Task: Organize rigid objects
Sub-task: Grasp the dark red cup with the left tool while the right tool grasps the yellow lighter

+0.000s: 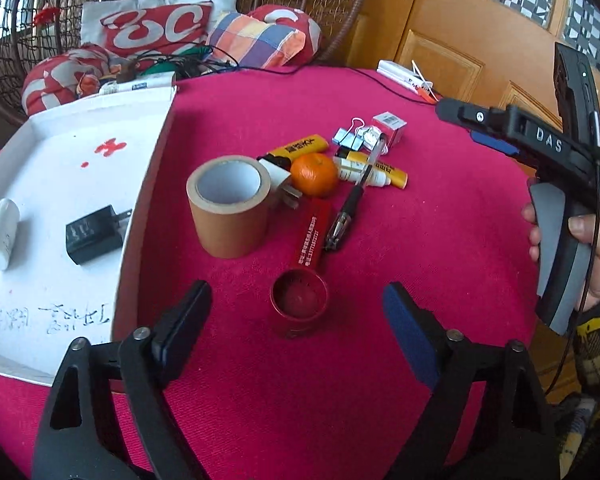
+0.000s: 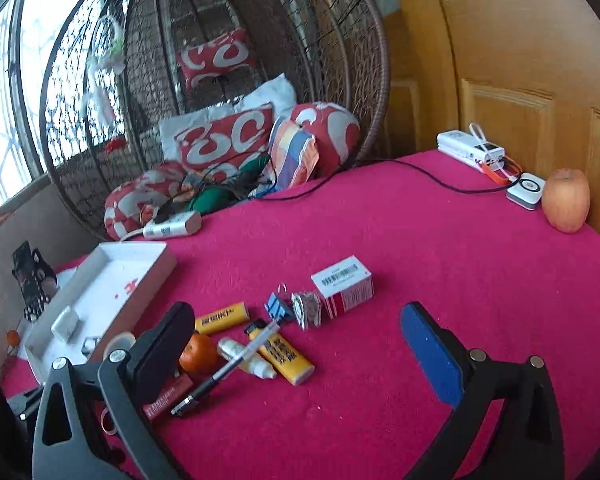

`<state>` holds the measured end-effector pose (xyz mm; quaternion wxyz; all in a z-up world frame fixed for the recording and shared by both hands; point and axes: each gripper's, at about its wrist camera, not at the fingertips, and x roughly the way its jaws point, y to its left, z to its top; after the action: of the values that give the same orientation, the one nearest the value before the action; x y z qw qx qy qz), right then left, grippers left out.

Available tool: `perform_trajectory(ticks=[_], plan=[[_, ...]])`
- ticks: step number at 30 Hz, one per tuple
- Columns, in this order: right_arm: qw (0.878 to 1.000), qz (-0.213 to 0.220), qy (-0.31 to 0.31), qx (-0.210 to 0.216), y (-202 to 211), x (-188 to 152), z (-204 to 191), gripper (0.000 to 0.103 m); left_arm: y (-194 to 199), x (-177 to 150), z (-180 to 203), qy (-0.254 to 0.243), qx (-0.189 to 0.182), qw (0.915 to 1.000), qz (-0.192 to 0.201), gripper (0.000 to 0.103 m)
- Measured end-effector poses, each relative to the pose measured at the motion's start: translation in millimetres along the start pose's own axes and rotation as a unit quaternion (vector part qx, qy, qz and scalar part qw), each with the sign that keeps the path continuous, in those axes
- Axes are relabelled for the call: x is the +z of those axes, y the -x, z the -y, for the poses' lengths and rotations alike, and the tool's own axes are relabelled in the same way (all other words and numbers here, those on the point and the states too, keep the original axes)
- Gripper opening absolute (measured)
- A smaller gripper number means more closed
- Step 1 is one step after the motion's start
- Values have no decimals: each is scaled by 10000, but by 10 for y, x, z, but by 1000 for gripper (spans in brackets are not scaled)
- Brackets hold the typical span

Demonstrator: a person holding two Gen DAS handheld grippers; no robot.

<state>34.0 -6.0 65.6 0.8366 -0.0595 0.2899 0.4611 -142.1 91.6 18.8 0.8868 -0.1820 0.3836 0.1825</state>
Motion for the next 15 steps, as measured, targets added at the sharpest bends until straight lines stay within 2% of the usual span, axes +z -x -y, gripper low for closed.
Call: perform_trajectory(ticks=[1, 4, 6, 8, 10, 15], plan=[[9996, -182, 218, 57, -61, -52, -9, 103, -30, -20, 0, -46, 35, 10000, -50, 73], [9947, -609, 832, -24, -237, -197, -26, 103, -101, -63, 22, -157, 103, 9997, -163, 68], [9918, -855, 950, -56, -357, -260, 15, 101, -151, -83, 8, -132, 112, 9995, -264, 56], [9904, -1058, 891, 8, -467, -262, 78, 80, -144, -90, -9, -147, 155, 9995, -234, 46], [9886, -1226, 870, 18, -550, -253, 113, 69, -136, -90, -33, -159, 203, 9994, -235, 43], [9831, -1340, 1227, 206, -585, -267, -7, 64, -136, -95, -32, -198, 196, 9994, -210, 43]])
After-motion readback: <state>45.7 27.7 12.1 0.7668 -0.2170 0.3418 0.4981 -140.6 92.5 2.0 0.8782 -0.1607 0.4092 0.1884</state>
